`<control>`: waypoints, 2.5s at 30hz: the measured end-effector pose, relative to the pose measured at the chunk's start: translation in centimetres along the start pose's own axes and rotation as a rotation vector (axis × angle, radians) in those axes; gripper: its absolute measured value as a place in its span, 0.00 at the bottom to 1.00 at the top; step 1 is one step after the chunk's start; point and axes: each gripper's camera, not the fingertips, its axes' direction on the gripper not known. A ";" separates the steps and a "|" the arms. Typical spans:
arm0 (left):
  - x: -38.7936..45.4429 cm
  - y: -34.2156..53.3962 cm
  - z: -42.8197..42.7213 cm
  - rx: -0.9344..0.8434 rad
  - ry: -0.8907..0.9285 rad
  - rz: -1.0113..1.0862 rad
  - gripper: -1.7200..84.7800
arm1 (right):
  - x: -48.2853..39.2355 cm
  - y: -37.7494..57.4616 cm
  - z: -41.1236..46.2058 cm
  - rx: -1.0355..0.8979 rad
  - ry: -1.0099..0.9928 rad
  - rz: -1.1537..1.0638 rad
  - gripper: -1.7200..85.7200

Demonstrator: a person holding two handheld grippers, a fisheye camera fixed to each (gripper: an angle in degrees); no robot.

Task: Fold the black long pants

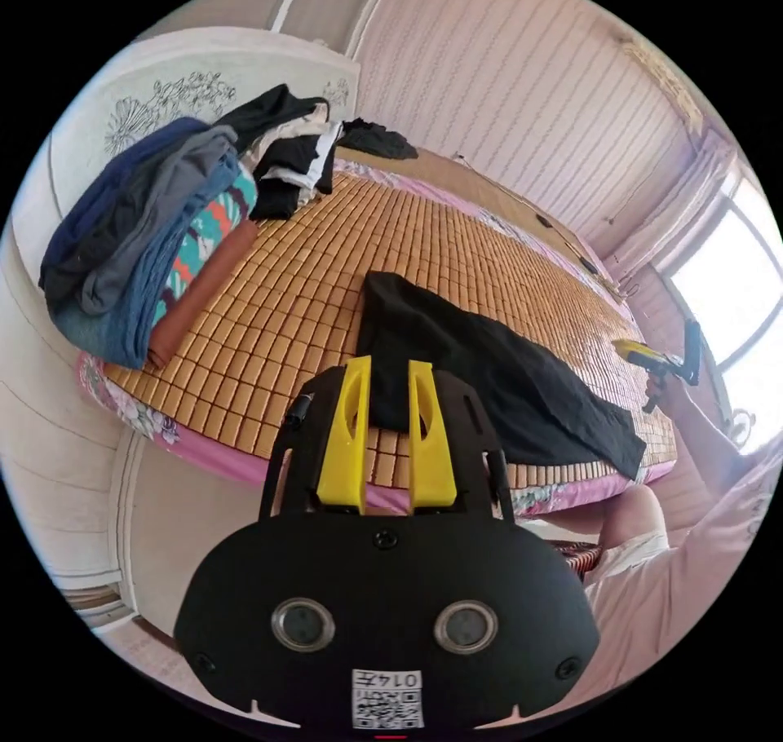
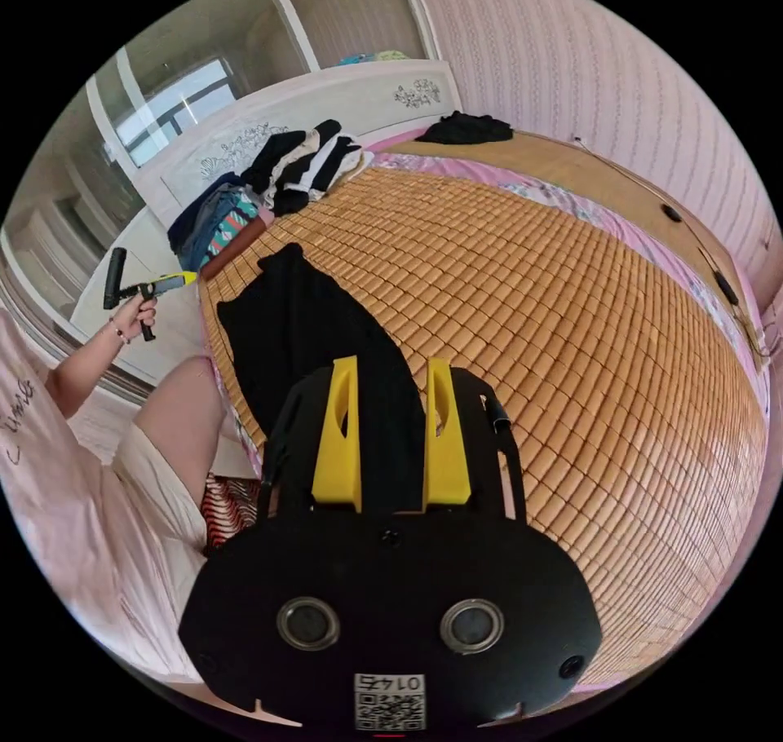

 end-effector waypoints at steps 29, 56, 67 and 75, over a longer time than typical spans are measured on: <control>40.8 -3.4 24.9 -0.661 0.275 0.952 0.02 | 2.7 13.4 -6.3 -0.221 0.065 0.225 0.03; 36.1 -9.3 23.4 -0.602 0.479 0.762 0.09 | 11.4 12.1 -8.4 -0.123 0.092 0.376 0.16; 26.5 -14.9 25.2 -0.443 0.197 0.443 0.09 | 12.5 16.4 -4.0 -0.211 0.238 0.424 0.10; 26.9 -16.6 32.6 -0.623 0.064 0.583 0.11 | 14.0 15.5 -5.2 -0.240 0.335 0.348 0.03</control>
